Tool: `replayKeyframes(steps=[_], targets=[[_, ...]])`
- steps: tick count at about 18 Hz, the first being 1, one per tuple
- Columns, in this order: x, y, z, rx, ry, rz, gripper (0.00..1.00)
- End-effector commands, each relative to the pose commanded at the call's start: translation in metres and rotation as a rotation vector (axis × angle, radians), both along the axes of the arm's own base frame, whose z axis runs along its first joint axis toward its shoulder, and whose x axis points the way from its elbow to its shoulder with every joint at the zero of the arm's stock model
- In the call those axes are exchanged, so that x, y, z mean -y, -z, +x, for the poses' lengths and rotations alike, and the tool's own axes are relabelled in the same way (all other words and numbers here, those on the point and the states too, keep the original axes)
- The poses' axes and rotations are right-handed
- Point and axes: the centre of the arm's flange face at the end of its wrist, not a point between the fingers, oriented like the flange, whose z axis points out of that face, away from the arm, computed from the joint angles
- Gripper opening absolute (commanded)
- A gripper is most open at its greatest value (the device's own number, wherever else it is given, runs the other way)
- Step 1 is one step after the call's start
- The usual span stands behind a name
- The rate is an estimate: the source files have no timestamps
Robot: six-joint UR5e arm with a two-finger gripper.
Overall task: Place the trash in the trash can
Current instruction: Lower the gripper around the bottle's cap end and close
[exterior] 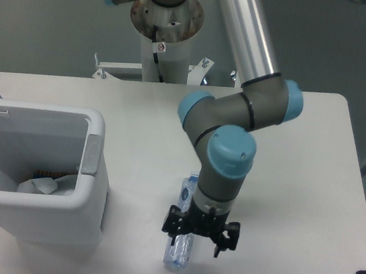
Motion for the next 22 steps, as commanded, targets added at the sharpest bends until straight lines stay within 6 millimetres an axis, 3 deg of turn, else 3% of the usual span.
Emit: replayKeyframes(steps=[11,17,20,22], targets=[[-0.007,0.047,0.012,-0.009,0.014,-0.099,1.00],[-0.009,0.052,0.014,-0.012,0.018,-0.106,0.99],[-0.008,0.051,0.015,-0.011,0.016,-0.106,0.69],[-0.007,0.050,0.015,-0.012,0.016,-0.106,0.56]])
